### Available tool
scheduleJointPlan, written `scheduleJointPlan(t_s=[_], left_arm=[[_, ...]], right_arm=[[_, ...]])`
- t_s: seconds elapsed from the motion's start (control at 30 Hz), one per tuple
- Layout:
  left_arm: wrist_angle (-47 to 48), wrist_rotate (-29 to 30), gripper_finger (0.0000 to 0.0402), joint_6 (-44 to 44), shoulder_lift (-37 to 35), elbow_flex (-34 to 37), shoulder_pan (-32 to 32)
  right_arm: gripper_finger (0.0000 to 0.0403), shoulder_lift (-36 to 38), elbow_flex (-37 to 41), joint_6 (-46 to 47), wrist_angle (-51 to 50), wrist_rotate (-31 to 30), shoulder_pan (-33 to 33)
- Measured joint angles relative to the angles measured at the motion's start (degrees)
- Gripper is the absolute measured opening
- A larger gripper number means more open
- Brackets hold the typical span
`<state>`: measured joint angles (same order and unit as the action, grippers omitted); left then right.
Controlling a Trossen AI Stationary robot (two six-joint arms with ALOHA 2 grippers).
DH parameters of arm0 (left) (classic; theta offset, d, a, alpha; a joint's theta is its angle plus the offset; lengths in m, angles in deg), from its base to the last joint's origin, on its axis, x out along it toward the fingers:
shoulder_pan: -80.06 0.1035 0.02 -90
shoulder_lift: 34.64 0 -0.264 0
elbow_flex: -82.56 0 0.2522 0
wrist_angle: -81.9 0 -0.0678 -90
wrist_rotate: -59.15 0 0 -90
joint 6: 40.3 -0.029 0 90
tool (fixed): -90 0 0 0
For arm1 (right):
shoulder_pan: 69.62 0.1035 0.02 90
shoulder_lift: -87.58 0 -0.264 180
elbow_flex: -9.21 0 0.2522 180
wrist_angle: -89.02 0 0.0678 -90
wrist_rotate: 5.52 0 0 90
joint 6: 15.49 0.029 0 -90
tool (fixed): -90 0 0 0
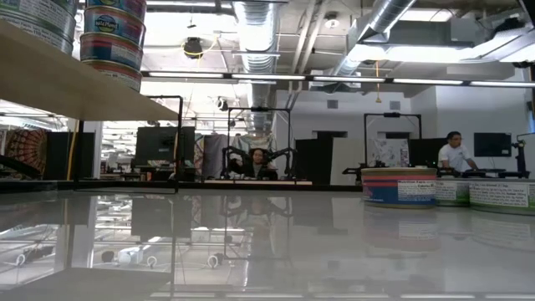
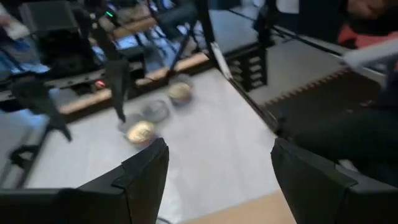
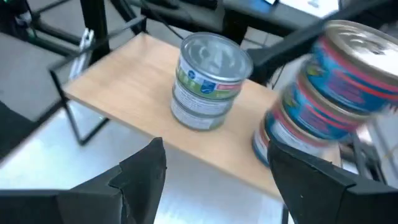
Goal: Stack canned seafood by type on shelf
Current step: Stack the green tuna can on top of the green tuna can on the shelf
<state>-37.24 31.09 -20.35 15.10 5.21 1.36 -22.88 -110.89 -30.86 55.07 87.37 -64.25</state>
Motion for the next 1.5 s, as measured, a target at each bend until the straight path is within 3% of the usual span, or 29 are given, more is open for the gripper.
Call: scheduleJointPlan(t_s=[0.1, 0.23, 0.37, 0.5, 0.63, 0.83, 0.97, 1.07, 1.23, 1.5], left_arm=[[-2.94, 5.36, 0.0273, -3.21, -0.06, -1.21, 0.64], [-4.38, 10.61, 0.0273, -6.23, -1.81, -5.14, 2.78], [-4.83, 11.06, 0.0273, -6.87, -5.15, -7.81, 5.70], [-7.22, 11.01, 0.0273, -7.39, -8.42, -6.56, 8.04], [-17.60, 9.90, 0.0273, -17.58, -9.35, -2.64, 11.10], [-34.70, -5.73, 0.0266, -33.69, -9.57, -0.99, 18.66], [-35.72, -18.57, 0.0254, -35.83, -9.49, -0.89, 23.22], [-36.58, -24.73, 0.0250, -36.91, -8.05, 0.00, 26.10], [-38.57, -28.21, 0.0250, -39.90, -6.19, 2.43, 28.96], [-40.58, -28.83, 0.0250, -40.04, -5.88, 3.08, 31.02]], right_arm=[[0.0311, 2.99, 0.28, 2.62, -6.61, -0.04, -0.18], [0.0311, 5.81, 5.20, 5.31, -7.89, -0.12, -1.27], [0.0311, 9.06, 12.55, 8.93, -4.60, -1.44, -2.80], [0.0311, 12.22, 21.48, 11.87, 1.99, -7.23, -2.57], [0.0311, 16.16, 30.30, 12.53, 8.43, -12.35, -0.97], [0.0311, 20.95, 37.93, 17.55, 12.73, -13.61, -1.12], [0.0311, 21.63, 39.11, 24.25, 17.62, -13.78, -0.84], [0.0311, 21.05, 39.77, 26.94, 22.40, -13.87, 0.70], [0.0311, 21.71, 39.86, 30.38, 24.00, -22.47, 4.49], [0.0311, 20.36, 39.86, 31.70, 30.93, -29.92, 8.60]])
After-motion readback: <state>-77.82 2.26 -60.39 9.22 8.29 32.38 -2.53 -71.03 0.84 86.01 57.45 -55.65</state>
